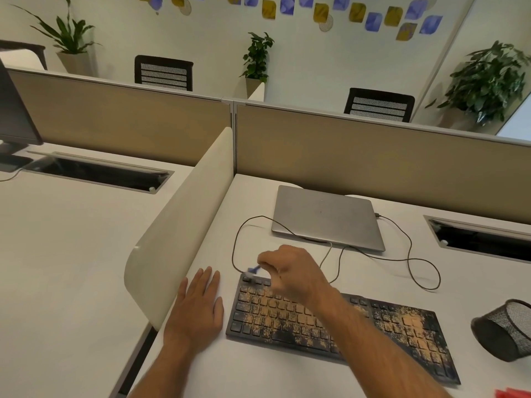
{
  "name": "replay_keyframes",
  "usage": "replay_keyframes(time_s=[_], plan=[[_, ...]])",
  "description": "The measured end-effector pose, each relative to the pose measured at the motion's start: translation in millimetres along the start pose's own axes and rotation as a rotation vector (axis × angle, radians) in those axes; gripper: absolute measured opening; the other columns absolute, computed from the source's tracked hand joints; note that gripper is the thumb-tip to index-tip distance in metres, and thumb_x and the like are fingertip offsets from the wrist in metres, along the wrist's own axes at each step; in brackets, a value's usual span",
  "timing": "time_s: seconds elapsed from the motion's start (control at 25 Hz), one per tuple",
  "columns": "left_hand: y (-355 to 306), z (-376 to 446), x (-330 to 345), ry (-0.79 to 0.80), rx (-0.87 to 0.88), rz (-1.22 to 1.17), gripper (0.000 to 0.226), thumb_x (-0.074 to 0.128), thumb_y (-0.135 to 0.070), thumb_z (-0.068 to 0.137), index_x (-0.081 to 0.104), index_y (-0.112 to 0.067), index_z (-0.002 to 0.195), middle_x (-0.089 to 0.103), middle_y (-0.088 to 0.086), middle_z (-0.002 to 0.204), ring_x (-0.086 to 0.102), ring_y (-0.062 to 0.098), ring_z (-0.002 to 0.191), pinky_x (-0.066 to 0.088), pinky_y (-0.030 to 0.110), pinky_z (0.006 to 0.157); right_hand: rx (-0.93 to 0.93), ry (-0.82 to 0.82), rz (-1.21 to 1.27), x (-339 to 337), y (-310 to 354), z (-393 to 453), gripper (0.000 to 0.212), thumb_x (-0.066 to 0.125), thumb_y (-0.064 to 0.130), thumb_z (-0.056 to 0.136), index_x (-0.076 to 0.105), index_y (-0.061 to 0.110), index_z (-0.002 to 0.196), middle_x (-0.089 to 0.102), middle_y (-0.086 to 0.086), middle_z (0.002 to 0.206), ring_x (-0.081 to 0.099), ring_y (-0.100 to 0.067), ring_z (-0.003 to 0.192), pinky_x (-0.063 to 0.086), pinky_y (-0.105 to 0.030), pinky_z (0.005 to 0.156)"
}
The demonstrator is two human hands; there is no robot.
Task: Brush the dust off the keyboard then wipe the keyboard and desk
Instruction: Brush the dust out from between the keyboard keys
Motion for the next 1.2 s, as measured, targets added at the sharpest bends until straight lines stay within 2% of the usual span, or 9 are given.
replay_keyframes(time_s=[0.08,0.2,0.4,0.6,0.76,0.92,1.12,1.2], plan=[[-0.7,0.1,-1.8,-0.006,0.0,0.001,0.081,-0.003,-0.049,0.086,0.013,-0.02,0.16,0.005,-0.001,0.168,-0.003,0.013,0.154,-0.008,0.037,0.124,-0.043,0.036,0.031,8.7,6.4,1.4,0.011,0.055,0.017,0.088,0.064,0.022,0.092,0.065,0.004,0.071,0.052,-0.015,0.065,0.047,-0.03,0.057],[-1.3,-0.1,-1.9,-0.006,0.006,-0.002,0.08,-0.002,-0.049,0.087,0.013,-0.02,0.16,0.006,-0.001,0.168,-0.002,0.014,0.154,-0.009,0.036,0.124,-0.026,0.153,-0.008,19.8,8.9,-0.7,0.012,0.055,0.011,0.082,0.063,0.019,0.086,0.062,0.0,0.069,0.051,-0.019,0.068,0.048,-0.035,0.06],[-0.6,-0.1,-2.0,-0.021,0.01,-0.005,0.077,0.004,-0.047,0.089,0.019,-0.018,0.159,0.012,0.001,0.167,0.004,0.015,0.154,-0.008,0.036,0.122,-0.024,-0.004,0.066,2.9,3.8,-0.3,0.009,0.057,0.017,0.087,0.066,0.018,0.09,0.066,0.004,0.075,0.052,-0.014,0.069,0.049,-0.034,0.061],[-0.2,-0.7,-1.4,-0.02,0.01,-0.01,0.077,0.004,-0.047,0.089,0.018,-0.018,0.16,0.012,0.001,0.167,0.004,0.015,0.154,-0.006,0.037,0.124,-0.073,0.112,0.12,19.3,16.6,-3.4,0.015,0.054,0.019,0.09,0.068,0.02,0.095,0.068,0.004,0.081,0.053,-0.013,0.076,0.049,-0.035,0.069],[-1.0,-0.5,-1.6,-0.022,0.013,-0.005,0.078,0.003,-0.048,0.089,0.017,-0.018,0.16,0.011,0.001,0.167,0.003,0.015,0.154,-0.003,0.039,0.125,-0.035,-0.022,0.194,6.7,8.2,-1.2,0.017,0.051,0.02,0.089,0.067,0.016,0.093,0.068,0.002,0.08,0.055,-0.016,0.073,0.049,-0.037,0.067],[-0.2,-0.7,-1.5,-0.031,0.01,-0.007,0.076,0.005,-0.047,0.09,0.019,-0.018,0.159,0.014,0.001,0.167,0.005,0.016,0.154,-0.004,0.038,0.124,-0.079,0.122,0.158,24.7,18.4,-4.3,0.016,0.055,0.016,0.09,0.069,0.019,0.098,0.069,0.004,0.085,0.054,-0.014,0.079,0.05,-0.037,0.073],[-0.4,0.1,-0.6,-0.033,0.011,-0.012,0.075,0.008,-0.047,0.091,0.022,-0.018,0.159,0.017,0.001,0.166,0.008,0.016,0.154,0.0,0.04,0.125,-0.047,-0.018,0.256,7.0,12.5,-3.5,0.016,0.056,0.016,0.085,0.07,0.016,0.093,0.069,0.002,0.081,0.056,-0.015,0.075,0.049,-0.034,0.07],[0.0,0.1,0.1,-0.033,0.01,-0.009,0.075,0.008,-0.047,0.091,0.022,-0.018,0.159,0.017,0.001,0.166,0.008,0.016,0.154,0.001,0.04,0.126,-0.101,0.049,0.18,11.6,17.9,-4.2,0.02,0.06,0.01,0.083,0.07,0.018,0.098,0.068,0.002,0.084,0.053,-0.014,0.08,0.047,-0.032,0.07]])
Point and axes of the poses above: each hand's wrist, its own z-axis towards the middle knuckle, its own x-axis out of the palm, y = z × x, the point moved 7 cm from there along z, towards the middle knuckle
